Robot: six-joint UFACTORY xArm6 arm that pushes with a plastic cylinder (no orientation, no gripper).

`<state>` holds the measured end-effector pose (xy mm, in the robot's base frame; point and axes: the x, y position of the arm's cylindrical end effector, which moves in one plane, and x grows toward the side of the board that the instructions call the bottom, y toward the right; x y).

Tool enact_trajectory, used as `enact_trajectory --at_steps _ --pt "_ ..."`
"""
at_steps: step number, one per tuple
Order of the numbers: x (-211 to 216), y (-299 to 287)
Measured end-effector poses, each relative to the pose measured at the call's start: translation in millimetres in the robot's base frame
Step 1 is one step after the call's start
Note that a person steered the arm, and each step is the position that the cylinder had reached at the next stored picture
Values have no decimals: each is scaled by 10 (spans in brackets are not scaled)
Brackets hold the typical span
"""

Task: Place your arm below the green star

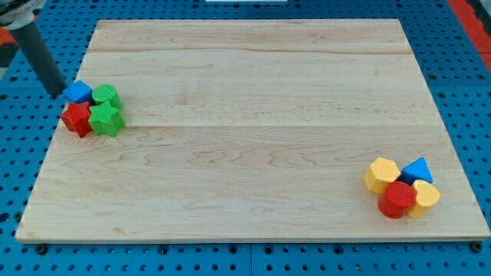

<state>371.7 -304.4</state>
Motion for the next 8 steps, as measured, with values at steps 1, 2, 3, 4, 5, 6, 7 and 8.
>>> enact_trajectory --at_steps 1,2,3,4,5,6,7,8 --pt "-251 141" --pt "-426 595" --pt "-425 1188" --pt "-426 1241" --pt "-426 1241" --pt "-358 1407" --pt "1 1975" --pt "594 2110"
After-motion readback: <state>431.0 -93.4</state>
